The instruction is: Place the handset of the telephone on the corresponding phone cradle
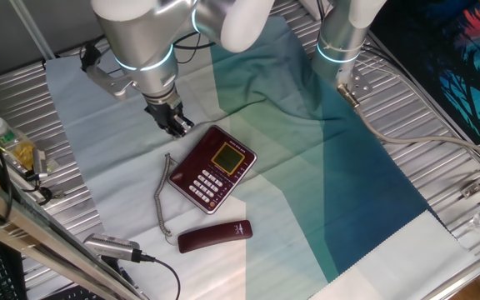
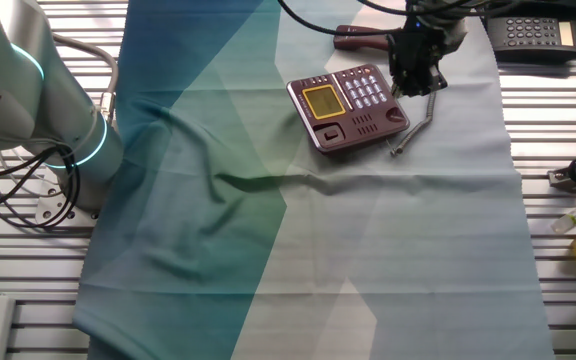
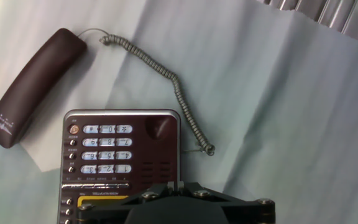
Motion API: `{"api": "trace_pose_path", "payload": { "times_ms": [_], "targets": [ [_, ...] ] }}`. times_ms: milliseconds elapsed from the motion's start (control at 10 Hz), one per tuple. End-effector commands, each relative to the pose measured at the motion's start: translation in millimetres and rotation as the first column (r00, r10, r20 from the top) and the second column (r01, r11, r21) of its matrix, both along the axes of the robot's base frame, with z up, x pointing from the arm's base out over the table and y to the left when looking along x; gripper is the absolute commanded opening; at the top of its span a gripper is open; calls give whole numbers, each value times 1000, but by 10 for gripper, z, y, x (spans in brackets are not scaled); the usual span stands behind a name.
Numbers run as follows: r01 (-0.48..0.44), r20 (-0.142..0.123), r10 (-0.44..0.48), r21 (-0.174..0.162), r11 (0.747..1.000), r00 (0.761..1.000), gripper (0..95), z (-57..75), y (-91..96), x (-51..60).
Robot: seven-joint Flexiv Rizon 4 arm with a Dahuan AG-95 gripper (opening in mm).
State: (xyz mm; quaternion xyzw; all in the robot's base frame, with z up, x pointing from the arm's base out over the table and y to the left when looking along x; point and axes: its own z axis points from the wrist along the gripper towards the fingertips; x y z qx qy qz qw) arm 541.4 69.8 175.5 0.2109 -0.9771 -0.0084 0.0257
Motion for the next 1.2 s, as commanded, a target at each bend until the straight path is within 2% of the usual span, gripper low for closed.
{"api": "trace_pose_path", "payload": {
  "times_ms": [100, 800, 1100, 1200],
  "targets": [
    [-13, -7, 13, 1, 1000, 1000, 0, 7, -4, -2],
    [-12, -5, 12, 1, 1000, 1000, 0, -16, 14, 17],
    [12, 0, -12, 11, 1000, 1000, 0, -87, 99, 22],
    [35, 1, -35, 13, 999, 999, 0, -102, 193, 11]
  ]
}}
